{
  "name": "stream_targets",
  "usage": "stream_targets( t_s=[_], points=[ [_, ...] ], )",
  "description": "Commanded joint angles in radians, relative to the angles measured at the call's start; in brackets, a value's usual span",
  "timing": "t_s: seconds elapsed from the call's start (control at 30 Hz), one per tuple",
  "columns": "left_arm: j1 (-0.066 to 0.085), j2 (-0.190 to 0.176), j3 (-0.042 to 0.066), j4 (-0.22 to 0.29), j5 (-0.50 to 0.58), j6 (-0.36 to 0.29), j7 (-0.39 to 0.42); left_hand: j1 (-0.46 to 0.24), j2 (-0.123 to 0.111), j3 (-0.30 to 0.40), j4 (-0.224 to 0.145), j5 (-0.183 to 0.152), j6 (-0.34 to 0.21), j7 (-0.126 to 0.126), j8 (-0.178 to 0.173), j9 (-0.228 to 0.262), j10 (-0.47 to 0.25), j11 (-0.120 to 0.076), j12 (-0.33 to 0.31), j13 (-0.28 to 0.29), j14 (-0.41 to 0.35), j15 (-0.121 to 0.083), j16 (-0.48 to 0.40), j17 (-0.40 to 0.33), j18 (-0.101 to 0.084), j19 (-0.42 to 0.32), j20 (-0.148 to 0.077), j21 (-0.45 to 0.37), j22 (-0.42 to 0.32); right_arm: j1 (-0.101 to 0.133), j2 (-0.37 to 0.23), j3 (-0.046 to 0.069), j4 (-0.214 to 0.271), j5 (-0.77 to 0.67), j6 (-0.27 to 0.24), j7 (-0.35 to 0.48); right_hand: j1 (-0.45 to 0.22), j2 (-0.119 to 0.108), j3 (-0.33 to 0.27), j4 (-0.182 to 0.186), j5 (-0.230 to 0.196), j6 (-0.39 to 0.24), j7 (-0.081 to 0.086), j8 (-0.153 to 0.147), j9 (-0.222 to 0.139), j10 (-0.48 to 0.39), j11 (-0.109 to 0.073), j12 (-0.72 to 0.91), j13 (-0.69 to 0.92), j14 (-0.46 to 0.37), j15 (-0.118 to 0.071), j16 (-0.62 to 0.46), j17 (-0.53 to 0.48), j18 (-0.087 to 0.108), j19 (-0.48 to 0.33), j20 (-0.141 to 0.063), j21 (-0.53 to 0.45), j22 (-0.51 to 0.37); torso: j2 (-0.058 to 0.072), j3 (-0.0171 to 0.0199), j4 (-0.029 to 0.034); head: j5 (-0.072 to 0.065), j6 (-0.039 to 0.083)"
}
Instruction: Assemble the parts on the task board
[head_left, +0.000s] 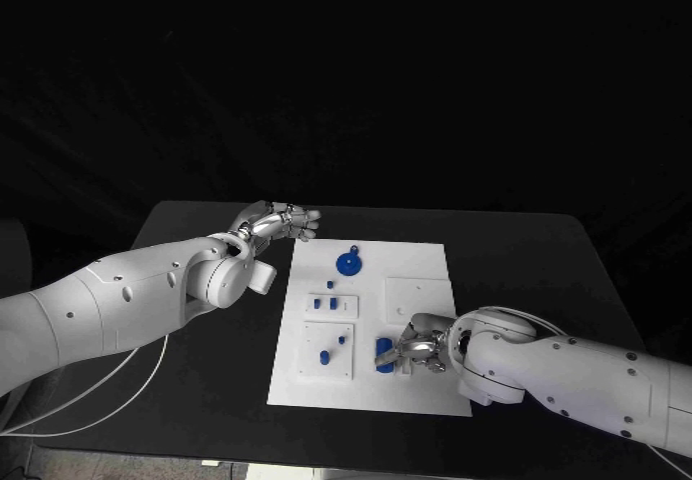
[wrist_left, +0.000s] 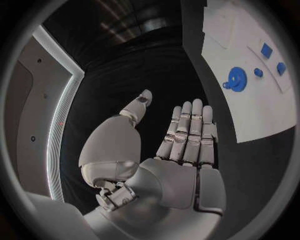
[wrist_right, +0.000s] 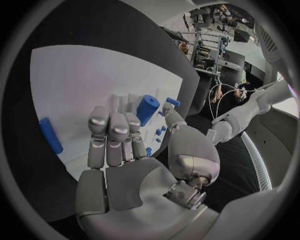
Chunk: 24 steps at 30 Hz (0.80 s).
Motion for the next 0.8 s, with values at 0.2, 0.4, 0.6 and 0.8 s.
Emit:
stream_targets(
  t_s=[0.2,0.4,0.6,0.8],
  points=[
    [0.001,0.0,0.001,0.003,0.004,0.012,0.005,-0.006,0.002,-0.002,0.001,0.001,-0.008,0.0,0.004,-0.002,-0.006,0.0,0.001,-0.001,-0.005,0.001,-0.007,0.002,0.01,0.003,0.0,-0.005,0.001,-0.001,-0.023,0.0,0.017,0.032,-0.001,0.075,0.06,0.01,0.039,-0.043,0.003,0.015,0.004,0.002,0.003,0.021,-0.002,0.01,0.009,0.011,-0.003,-0.006,0.003,0.07,0.001,-0.01,-0.004,0.012,0.0,-0.0002,-0.0008,0.004,0.002],
    [0.001,-0.001,0.001,0.003,0.004,0.012,0.004,-0.006,0.002,-0.002,0.001,0.001,-0.008,0.0,0.004,-0.002,-0.006,0.0,0.001,-0.001,-0.005,0.001,-0.007,0.002,0.01,0.003,0.0,-0.005,0.002,-0.002,-0.026,0.0,0.015,0.032,0.001,0.072,0.082,0.007,0.069,-0.05,0.003,0.021,0.004,0.002,0.004,0.028,-0.001,0.014,0.012,0.014,-0.002,-0.008,0.005,0.07,0.007,-0.003,-0.003,0.012,0.001,-0.0002,-0.0004,0.003,0.003],
    [0.001,-0.001,0.001,0.003,0.004,0.013,0.003,-0.006,0.003,-0.002,0.002,0.001,-0.008,0.0,0.004,-0.002,-0.006,0.0,0.001,-0.001,-0.005,0.001,-0.008,0.003,0.01,0.003,0.0,-0.005,0.002,-0.003,-0.022,0.0,0.009,0.034,0.002,0.07,0.097,0.021,0.193,0.029,0.004,0.029,0.003,0.001,0.005,0.036,-0.001,0.013,0.014,0.018,-0.001,-0.011,0.008,0.07,0.014,0.008,-0.006,0.01,0.0,-0.0006,-0.0001,0.003,-0.001],
    [0.001,0.0,0.001,0.002,0.004,0.013,0.003,-0.011,0.007,-0.002,0.007,0.001,-0.008,-0.001,0.004,-0.002,-0.006,0.001,0.001,-0.002,-0.004,0.002,-0.009,0.004,0.01,0.004,0.001,-0.006,0.002,-0.003,-0.013,0.0,0.004,0.031,0.004,0.06,0.124,-0.002,0.398,0.098,0.005,0.035,0.007,-0.002,0.006,0.042,0.0,0.015,0.017,0.022,0.001,-0.011,0.012,0.07,0.021,0.018,0.004,0.018,0.0,-0.0014,-0.0003,0.002,-0.004]
  ],
)
